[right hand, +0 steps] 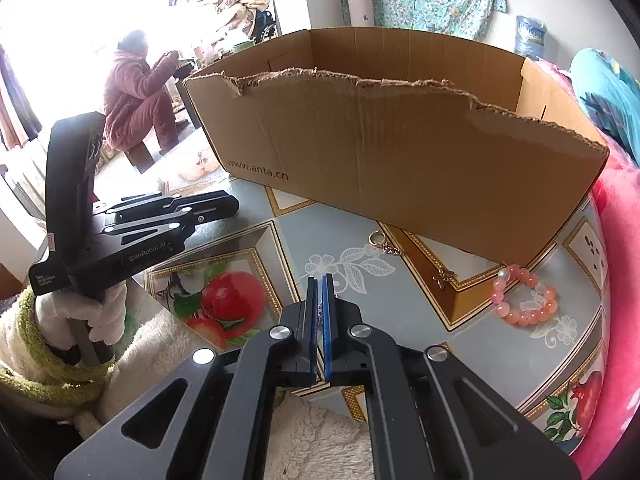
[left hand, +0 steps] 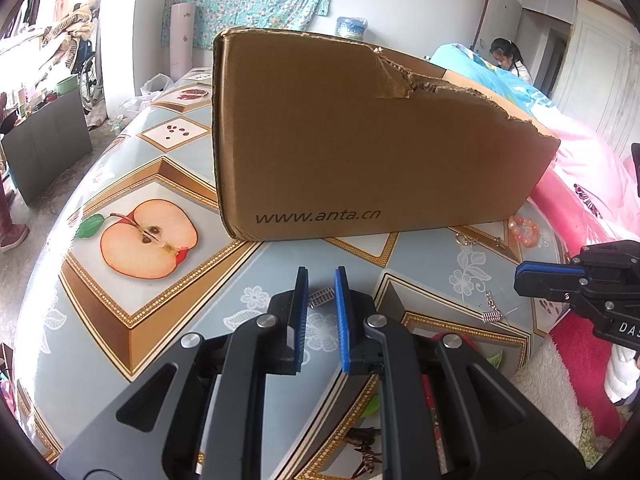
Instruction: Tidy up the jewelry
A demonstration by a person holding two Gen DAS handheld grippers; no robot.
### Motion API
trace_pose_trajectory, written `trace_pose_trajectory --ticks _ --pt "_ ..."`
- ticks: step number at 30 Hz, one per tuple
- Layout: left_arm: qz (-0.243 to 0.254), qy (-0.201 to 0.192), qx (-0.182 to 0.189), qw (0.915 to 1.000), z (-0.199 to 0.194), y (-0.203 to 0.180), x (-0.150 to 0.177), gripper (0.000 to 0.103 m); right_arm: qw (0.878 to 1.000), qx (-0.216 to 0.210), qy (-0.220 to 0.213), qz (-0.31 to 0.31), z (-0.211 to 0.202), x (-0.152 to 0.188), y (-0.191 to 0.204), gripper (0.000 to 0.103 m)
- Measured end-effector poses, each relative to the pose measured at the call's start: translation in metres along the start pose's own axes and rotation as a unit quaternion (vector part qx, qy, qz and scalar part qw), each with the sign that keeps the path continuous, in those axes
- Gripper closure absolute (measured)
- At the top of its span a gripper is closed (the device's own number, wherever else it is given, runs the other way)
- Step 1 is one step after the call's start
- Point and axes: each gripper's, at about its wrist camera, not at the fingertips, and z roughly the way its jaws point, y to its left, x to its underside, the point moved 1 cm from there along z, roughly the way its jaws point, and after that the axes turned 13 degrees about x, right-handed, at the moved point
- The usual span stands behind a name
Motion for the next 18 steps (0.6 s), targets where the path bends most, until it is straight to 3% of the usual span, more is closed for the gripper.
trace_pose_trajectory --ticks 5,8,11,13,14,18 --pt "-0.001 0.0 0.0 1.0 0.0 0.001 0.0 0.091 1.0 0.001 0.013 -0.007 -0.001 0.001 -0.003 0.096" --pt "-0.001 0.0 0.0 1.0 -0.001 0.001 -0.001 0.091 0.999 0.013 0.018 -0.03 0.001 0.005 0.006 0.067" --pt "-0.001 0.0 0.0 1.0 -0.001 0.001 -0.001 0.091 0.997 0.035 0.029 -0.061 0.013 0.012 0.017 0.068" --pt "-0.001 -0.001 0.0 1.0 -0.001 0.001 -0.001 0.091 0.998 0.023 0.017 -0.063 0.013 0.012 0.021 0.083" --pt "-0.001 0.0 0.0 1.0 -0.001 0.001 -0.001 0.091 0.998 0.018 0.021 -0.06 0.012 0.01 0.021 0.099" --pt "-0.002 -0.001 0.001 1.0 -0.001 0.002 -0.001 0.091 0.999 -0.002 0.021 -0.033 0.009 0.007 0.013 0.1"
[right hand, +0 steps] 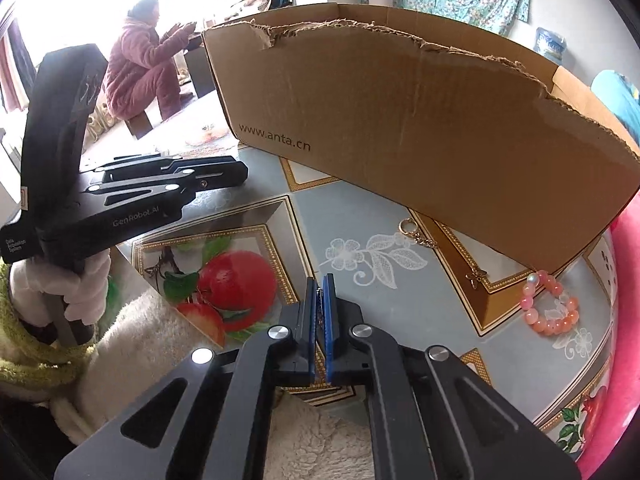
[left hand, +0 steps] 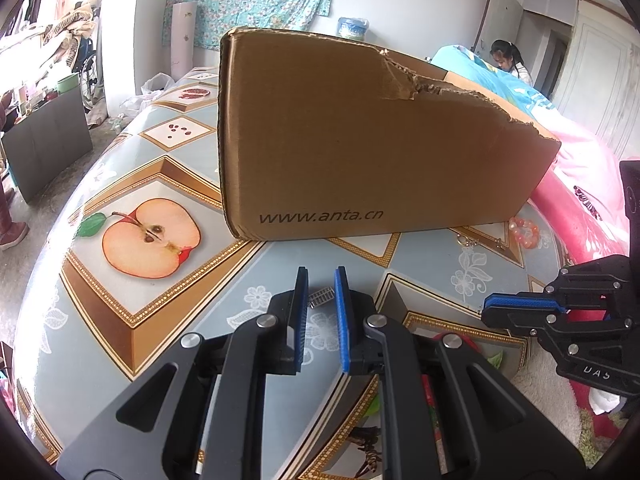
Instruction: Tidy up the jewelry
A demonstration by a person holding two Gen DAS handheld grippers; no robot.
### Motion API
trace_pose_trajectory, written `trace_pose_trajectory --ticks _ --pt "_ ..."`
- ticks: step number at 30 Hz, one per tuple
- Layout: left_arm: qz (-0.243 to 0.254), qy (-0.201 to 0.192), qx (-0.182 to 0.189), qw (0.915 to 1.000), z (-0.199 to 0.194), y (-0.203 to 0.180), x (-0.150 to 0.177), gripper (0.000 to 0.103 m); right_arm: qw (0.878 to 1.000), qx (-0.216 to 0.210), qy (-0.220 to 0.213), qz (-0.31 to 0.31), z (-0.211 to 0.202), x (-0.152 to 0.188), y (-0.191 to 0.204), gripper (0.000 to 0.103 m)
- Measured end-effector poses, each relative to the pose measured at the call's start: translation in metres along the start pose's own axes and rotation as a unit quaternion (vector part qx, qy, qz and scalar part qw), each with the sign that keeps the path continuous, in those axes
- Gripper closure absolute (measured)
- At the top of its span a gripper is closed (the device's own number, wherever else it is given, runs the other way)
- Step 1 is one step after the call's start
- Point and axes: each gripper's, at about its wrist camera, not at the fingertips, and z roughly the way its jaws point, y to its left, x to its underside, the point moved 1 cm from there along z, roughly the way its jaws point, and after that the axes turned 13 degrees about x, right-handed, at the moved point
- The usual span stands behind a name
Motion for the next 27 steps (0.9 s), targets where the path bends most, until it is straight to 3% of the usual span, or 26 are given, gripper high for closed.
trace_pose_trajectory --ticks 5,18,27 --pt "-0.002 -0.002 0.003 1.0 0.0 0.002 -0.001 0.091 0.998 -0.026 -0.018 0.052 -0.013 -0.009 -0.024 0.1" --pt "0.0 -0.034 0.024 0.9991 -0.029 -0.006 -0.004 0.091 0.992 -0.033 -0.091 0.08 -0.068 -0.031 -0.047 0.1" --pt "0.029 -0.106 0.092 0.9897 -0.091 -0.044 -0.044 0.091 0.982 -0.051 -0.166 0.074 -0.114 -0.07 -0.062 0.1"
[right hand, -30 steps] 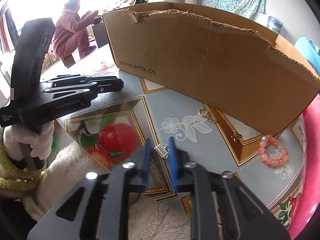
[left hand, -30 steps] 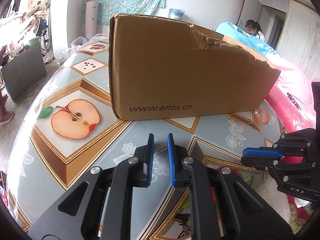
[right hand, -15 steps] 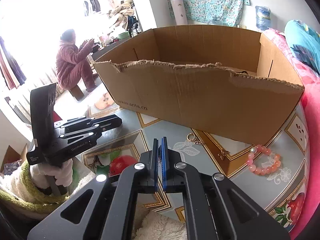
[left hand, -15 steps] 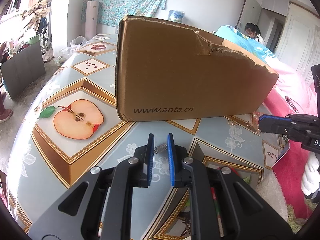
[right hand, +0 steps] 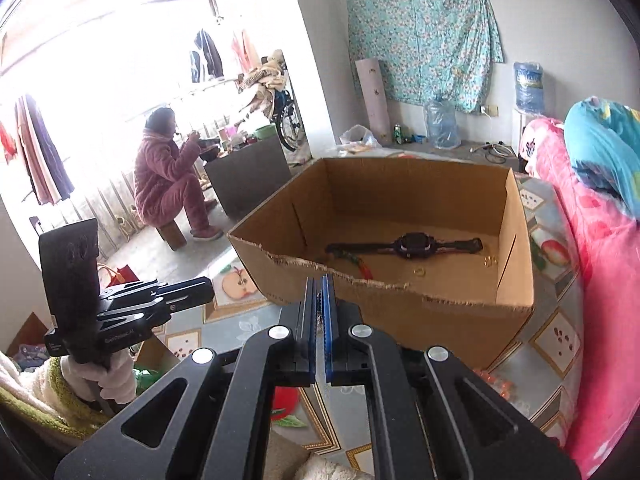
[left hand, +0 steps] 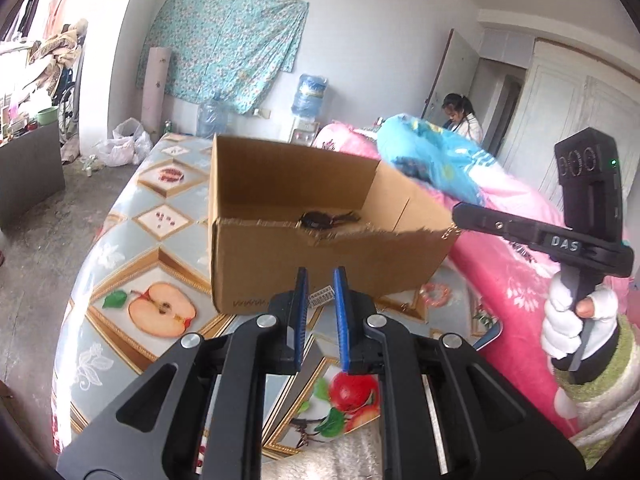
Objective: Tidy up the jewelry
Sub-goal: 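Carry the silver bar charm and spring into the box and open both grippers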
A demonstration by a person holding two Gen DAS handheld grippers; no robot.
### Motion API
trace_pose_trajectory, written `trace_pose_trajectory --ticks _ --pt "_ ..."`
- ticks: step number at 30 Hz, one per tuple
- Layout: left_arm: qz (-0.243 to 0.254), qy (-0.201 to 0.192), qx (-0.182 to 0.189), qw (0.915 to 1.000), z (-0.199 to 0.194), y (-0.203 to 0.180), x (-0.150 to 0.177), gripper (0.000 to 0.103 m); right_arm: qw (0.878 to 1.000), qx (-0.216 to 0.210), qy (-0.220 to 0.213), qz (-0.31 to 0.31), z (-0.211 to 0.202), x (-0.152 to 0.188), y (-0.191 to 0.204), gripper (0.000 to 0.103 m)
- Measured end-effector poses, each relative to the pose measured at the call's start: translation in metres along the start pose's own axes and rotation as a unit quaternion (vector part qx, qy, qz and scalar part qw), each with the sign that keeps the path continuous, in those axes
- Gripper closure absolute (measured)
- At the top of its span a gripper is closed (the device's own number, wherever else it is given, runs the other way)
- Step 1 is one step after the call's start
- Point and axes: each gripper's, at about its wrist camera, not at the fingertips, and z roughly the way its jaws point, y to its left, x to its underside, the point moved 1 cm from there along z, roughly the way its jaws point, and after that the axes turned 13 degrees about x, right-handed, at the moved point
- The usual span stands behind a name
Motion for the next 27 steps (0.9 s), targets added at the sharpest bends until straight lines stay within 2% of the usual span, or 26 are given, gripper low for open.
trace_pose_trajectory --ticks 4,8,11,15,18,22,23,25,27 --pt "0.012 -0.016 0.026 0.9995 0.004 -0.011 -0.04 0.091 1.0 -0.016 -0.018 0.001 0.0 -0.031 -0.013 0.1" --pt "0.019 0.004 0.035 0.9992 0.039 -0.013 -0.071 0.091 1.0 -0.018 0.0 0.008 0.023 -0.053 -0.034 0.1" --pt "0.001 0.037 0.046 0.9983 0.078 -0.007 -0.086 0.091 0.999 -0.019 0.04 0.028 0.052 -0.059 -0.055 0.1" --pt "-0.033 0.091 0.057 0.9937 0.138 0.005 -0.093 0.091 0.996 0.007 0.085 0.026 0.085 -0.054 -0.074 0.1" --pt "-0.06 0.135 0.066 0.9869 0.176 0.012 -0.09 0.091 0.994 0.022 0.108 0.019 0.104 -0.052 -0.086 0.1" --pt "-0.075 0.169 0.062 0.9808 0.206 0.017 -0.08 0.089 0.992 0.04 0.122 0.007 0.119 -0.048 -0.094 0.098" --pt "-0.078 0.173 0.06 0.98 0.21 0.019 -0.078 0.087 0.992 0.04 0.122 0.009 0.12 -0.047 -0.096 0.096" --pt "-0.083 0.177 0.059 0.979 0.213 0.021 -0.075 0.079 0.992 0.042 0.115 0.014 0.119 -0.049 -0.1 0.083" --pt "-0.083 0.179 0.055 0.9789 0.213 0.022 -0.073 0.078 0.994 0.047 0.102 0.012 0.115 -0.051 -0.101 0.073"
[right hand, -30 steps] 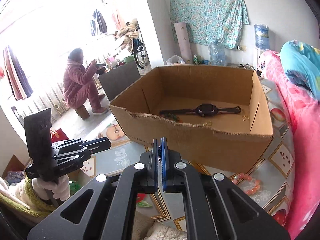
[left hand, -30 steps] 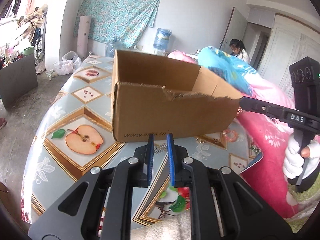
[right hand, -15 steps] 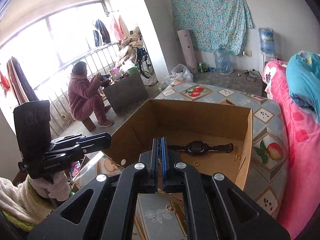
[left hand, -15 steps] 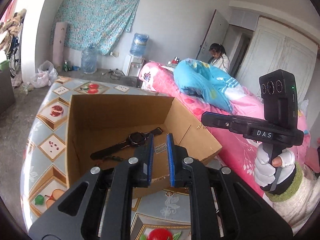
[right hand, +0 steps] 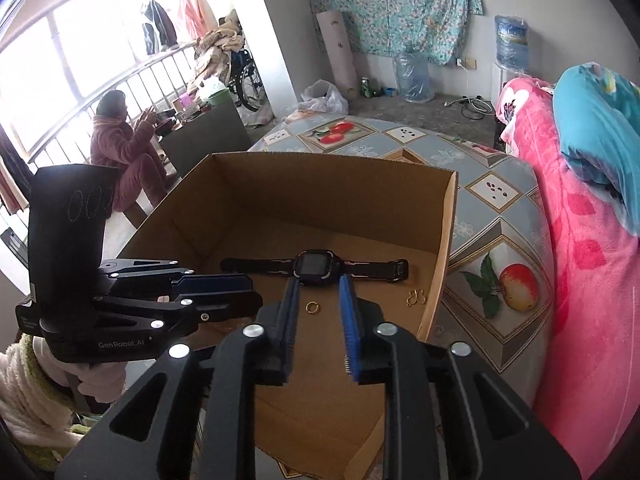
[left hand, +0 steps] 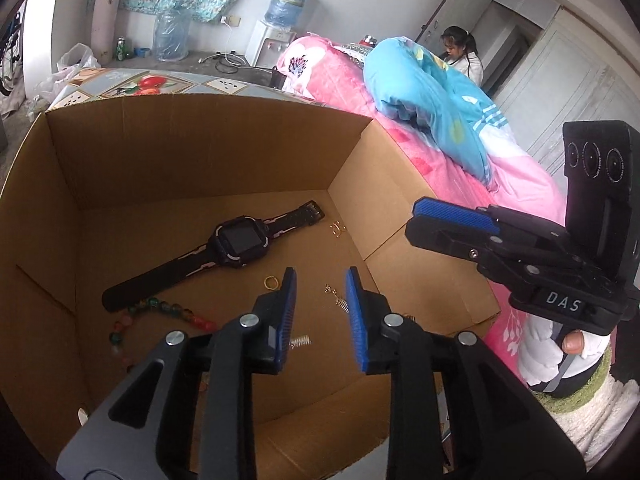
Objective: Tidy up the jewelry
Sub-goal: 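Carry the silver bar charm and spring into the box and open both grippers, then move both grippers back out of the box to the table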
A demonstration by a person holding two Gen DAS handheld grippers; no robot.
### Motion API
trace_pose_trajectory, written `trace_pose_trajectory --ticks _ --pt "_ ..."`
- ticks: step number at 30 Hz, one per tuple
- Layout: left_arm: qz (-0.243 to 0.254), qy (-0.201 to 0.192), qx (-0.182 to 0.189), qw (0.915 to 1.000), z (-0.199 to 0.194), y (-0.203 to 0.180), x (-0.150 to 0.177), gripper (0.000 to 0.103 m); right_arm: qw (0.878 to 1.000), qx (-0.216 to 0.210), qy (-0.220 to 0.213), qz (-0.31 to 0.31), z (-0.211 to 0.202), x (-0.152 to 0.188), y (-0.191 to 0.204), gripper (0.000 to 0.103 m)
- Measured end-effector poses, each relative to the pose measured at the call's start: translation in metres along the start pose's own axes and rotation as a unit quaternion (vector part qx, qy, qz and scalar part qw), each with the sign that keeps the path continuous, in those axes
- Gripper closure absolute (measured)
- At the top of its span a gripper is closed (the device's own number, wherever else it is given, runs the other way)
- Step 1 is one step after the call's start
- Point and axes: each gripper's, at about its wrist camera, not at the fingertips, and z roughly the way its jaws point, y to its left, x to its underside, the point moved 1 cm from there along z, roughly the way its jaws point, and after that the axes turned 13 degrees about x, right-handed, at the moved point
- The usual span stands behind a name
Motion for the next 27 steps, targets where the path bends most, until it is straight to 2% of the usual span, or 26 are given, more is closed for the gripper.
trace_pose_trajectory --ticks 4,11,15,17,22,27 --pt "-0.002 -0.005 -0.01 0.9999 -0.005 0.001 0.001 0.074 1.0 0.011 -0.024 -0.002 -0.013 -0.001 0.0 0.064" --pt "0.026 -0.056 -0.015 0.998 -0.047 -0.017 0.009 0.065 0.996 0.03 -0.086 0.002 -0.064 0.003 0.009 0.035" --pt "0.067 -0.101 -0.019 0.9925 -0.087 -0.039 0.032 0.051 0.992 0.024 -0.125 0.018 -0.102 0.022 0.017 0.015" --pt "0.08 -0.12 -0.017 0.9894 -0.104 -0.046 0.046 0.042 0.99 0.026 -0.136 0.025 -0.114 0.04 0.022 0.01" --pt "0.094 -0.148 -0.011 0.9845 -0.132 -0.054 0.084 0.031 0.991 0.061 -0.113 0.039 -0.114 0.098 0.039 0.008" --pt "0.113 -0.12 -0.043 0.9853 -0.124 -0.057 0.117 0.026 0.991 0.108 -0.061 0.059 -0.081 0.163 0.059 0.007"
